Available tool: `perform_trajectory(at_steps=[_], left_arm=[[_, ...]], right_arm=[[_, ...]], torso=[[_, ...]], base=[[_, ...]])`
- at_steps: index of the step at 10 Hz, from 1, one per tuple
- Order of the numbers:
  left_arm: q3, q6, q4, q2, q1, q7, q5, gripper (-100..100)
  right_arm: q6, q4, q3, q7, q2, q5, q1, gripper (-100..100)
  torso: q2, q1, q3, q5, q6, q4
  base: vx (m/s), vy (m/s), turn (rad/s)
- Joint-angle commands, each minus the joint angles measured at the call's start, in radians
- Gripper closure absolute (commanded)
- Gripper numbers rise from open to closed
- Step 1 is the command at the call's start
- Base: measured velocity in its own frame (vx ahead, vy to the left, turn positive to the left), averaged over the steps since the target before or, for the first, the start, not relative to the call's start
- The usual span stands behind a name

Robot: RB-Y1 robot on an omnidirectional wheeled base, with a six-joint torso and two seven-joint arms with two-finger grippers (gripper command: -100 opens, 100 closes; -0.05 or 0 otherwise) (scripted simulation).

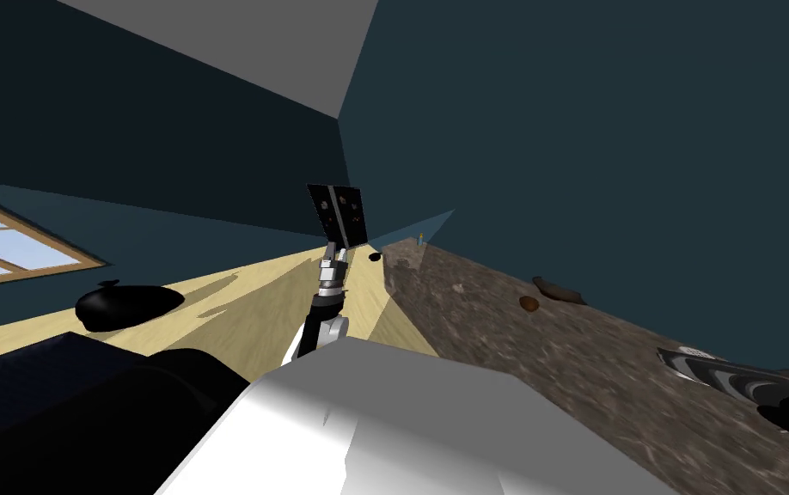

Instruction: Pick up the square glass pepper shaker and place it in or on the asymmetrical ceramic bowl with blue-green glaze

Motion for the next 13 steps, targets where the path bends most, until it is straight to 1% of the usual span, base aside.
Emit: perform_trajectory(at_steps=[1, 7, 9, 10, 12, 13], left_arm=[[0.0, 0.0, 0.0, 0.0, 0.0, 0.0, 0.0, 0], [0.0, 0.0, 0.0, 0.0, 0.0, 0.0, 0.0, 0], [0.0, 0.0, 0.0, 0.0, 0.0, 0.0, 0.0, 0], [0.0, 0.0, 0.0, 0.0, 0.0, 0.0, 0.0, 0], [0.0, 0.0, 0.0, 0.0, 0.0, 0.0, 0.0, 0], [0.0, 0.0, 0.0, 0.0, 0.0, 0.0, 0.0, 0]], right_arm=[[0.008, 0.023, 0.005, -0.038, -0.012, -0.021, -0.002, 100], [0.02, 0.118, 0.036, -0.145, -0.029, -0.086, -0.037, 100], [0.024, 0.144, 0.045, -0.173, -0.034, -0.103, -0.046, 100], [0.028, 0.165, 0.052, -0.196, -0.039, -0.117, -0.053, 100], [0.032, 0.186, 0.059, -0.218, -0.046, -0.131, -0.058, 100], [0.037, 0.168, 0.064, -0.214, -0.048, -0.128, -0.055, 100]], torso=[[0.0, 0.0, 0.0, 0.0, 0.0, 0.0], [-0.005, -0.002, -0.003, -0.002, -0.002, -0.001], [-0.005, -0.001, -0.003, -0.002, 0.0, -0.001], [-0.005, 0.001, -0.003, -0.002, 0.0, -0.001], [-0.004, -0.003, -0.002, -0.002, 0.0, -0.001], [-0.003, -0.002, -0.001, -0.003, 0.001, 0.0]], base=[[-0.035, -0.153, 0.43], [-0.004, -0.172, 0.363], [-0.01, -0.127, 0.317], [-0.033, -0.154, 0.361], [-0.052, -0.169, 0.299], [-0.029, -0.069, 0.077]])
